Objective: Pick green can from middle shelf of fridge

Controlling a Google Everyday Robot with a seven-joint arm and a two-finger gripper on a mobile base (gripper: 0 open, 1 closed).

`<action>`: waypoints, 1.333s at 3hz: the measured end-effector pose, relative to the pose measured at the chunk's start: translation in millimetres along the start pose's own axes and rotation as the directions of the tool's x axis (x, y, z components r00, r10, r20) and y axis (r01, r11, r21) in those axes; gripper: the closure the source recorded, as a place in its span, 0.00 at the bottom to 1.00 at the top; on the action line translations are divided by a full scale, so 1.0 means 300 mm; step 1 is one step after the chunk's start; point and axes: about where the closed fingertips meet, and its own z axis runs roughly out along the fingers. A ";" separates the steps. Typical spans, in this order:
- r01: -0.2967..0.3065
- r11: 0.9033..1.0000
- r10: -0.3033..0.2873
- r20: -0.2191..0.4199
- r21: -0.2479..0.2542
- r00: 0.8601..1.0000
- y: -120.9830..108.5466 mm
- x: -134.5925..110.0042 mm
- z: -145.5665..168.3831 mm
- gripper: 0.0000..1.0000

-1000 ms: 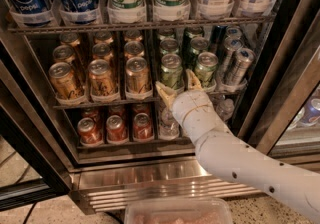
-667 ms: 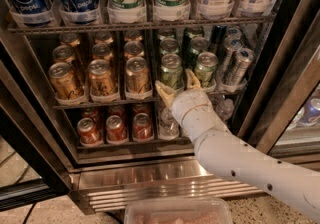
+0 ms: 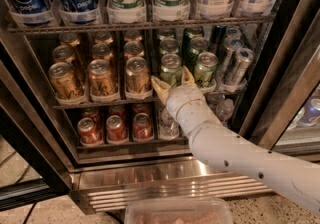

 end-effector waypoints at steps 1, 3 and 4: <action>-0.002 1.000 0.002 0.008 0.005 1.000 -0.008 -0.008 0.009 0.45; -0.021 1.000 0.021 0.008 -0.006 1.000 -0.021 -0.012 0.025 0.87; -0.021 1.000 0.021 0.008 -0.006 1.000 -0.021 -0.012 0.025 1.00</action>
Offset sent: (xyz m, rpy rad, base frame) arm 0.0109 -0.0054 0.0078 0.0159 -0.0215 -0.0043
